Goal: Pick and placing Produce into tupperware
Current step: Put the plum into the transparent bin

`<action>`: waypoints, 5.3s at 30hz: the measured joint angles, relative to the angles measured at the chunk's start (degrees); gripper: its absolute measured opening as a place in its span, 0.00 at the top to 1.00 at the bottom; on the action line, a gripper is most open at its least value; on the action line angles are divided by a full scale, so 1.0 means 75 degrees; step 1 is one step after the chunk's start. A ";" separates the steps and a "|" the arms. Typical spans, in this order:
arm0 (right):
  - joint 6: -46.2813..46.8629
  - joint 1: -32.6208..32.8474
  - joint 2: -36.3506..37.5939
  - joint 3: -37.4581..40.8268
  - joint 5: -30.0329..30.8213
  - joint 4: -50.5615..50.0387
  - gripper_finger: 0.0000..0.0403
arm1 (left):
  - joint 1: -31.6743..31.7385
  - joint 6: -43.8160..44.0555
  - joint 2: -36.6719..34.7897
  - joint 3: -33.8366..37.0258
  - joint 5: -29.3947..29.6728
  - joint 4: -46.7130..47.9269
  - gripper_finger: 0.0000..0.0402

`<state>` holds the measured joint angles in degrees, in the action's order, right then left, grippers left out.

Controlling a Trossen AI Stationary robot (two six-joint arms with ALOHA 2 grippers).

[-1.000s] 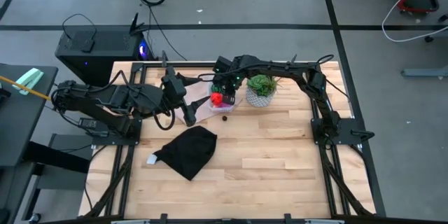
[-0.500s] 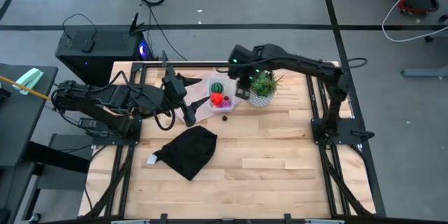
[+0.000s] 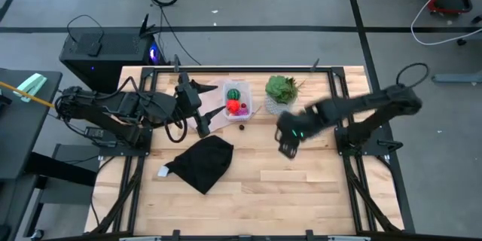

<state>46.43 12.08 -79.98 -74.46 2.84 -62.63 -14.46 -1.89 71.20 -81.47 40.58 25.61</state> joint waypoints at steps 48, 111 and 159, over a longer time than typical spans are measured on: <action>0.5033 0.2096 -0.6416 -0.0728 0.7560 0.4939 0.67 | -0.1303 -0.1498 -0.0142 0.0003 0.0127 0.0973 0.25; 0.3722 -0.0367 -0.6604 -0.0731 0.6763 0.5178 0.44 | 0.0206 -0.0512 -0.0647 0.0000 -0.1047 0.1768 0.25; 0.3651 -0.0589 -0.6478 -0.0713 0.6464 0.5372 0.70 | 0.0206 -0.0696 -0.0644 0.0458 -0.1056 0.1782 0.25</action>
<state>73.81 7.67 -128.57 -79.81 51.32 -22.34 -12.91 -7.11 66.37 -78.04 32.67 38.98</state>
